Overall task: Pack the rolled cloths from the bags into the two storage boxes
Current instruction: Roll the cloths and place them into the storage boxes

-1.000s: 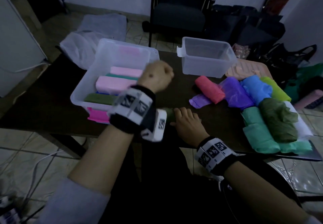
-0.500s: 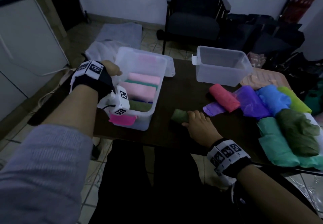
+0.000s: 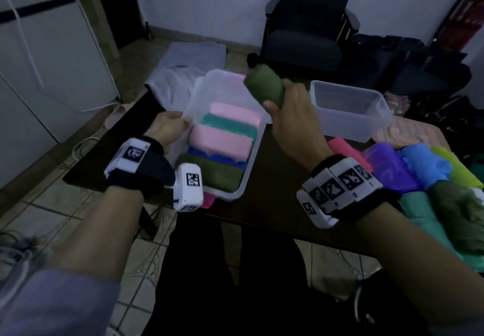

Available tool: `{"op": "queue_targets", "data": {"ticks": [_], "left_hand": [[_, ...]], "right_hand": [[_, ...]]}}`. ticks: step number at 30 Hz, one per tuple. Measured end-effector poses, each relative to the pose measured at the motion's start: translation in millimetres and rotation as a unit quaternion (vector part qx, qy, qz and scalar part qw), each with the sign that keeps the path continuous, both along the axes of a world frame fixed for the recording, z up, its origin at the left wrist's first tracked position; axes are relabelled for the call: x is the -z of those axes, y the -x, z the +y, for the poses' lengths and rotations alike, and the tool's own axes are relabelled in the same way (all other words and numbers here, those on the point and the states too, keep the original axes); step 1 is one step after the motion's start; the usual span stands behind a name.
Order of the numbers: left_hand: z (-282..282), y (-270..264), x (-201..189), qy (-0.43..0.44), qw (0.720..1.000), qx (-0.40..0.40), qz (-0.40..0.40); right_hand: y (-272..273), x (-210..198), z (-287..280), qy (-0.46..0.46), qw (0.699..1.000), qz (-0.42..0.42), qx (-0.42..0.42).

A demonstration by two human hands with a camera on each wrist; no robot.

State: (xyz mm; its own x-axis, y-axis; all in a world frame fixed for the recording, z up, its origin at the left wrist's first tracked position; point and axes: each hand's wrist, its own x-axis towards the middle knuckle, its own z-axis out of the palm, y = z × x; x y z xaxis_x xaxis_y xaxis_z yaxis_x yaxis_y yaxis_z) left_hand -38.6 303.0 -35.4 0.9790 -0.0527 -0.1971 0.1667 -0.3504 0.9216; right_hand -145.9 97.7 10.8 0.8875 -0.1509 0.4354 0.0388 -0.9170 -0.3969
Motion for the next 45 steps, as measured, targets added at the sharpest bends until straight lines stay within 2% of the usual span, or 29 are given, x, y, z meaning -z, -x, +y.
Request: {"op": "queue_targets", "data": {"ticks": [5, 12, 17, 19, 23, 25, 27, 29, 32, 35, 45], "left_hand": [[9, 28, 14, 0.093, 0.994, 0.013, -0.06], [15, 54, 26, 0.109, 0.986, -0.02, -0.122], [15, 56, 32, 0.097, 0.985, -0.037, -0.135], [14, 54, 32, 0.09, 0.986, -0.04, -0.137], [12, 53, 31, 0.084, 0.986, -0.035, -0.137], [12, 52, 30, 0.078, 0.987, -0.036, -0.139], [11, 52, 31, 0.074, 0.987, -0.039, -0.138], [11, 52, 31, 0.068, 0.987, -0.043, -0.138], [11, 54, 30, 0.066, 0.987, -0.049, -0.138], [11, 54, 28, 0.055, 0.988, -0.049, -0.136], [7, 49, 28, 0.025, 0.989, -0.045, -0.14]], "right_hand": [[-29, -15, 44, 0.095, 0.994, -0.015, -0.047], [-46, 8, 71, 0.134, 0.984, 0.108, -0.043], [-44, 20, 70, 0.211, 0.954, 0.209, -0.035], [-45, 23, 71, 0.185, 0.949, 0.248, -0.065], [-50, 24, 68, 0.076, 0.949, 0.29, -0.098], [-53, 26, 67, 0.08, 0.944, 0.305, -0.094], [-55, 28, 67, 0.122, 0.935, 0.322, -0.085], [-55, 29, 68, 0.155, 0.931, 0.321, -0.075], [-48, 34, 73, 0.134, 0.937, 0.314, -0.073], [-34, 44, 81, 0.157, 0.948, 0.267, -0.069], [-24, 64, 88, 0.207, 0.937, 0.269, -0.08]]}}
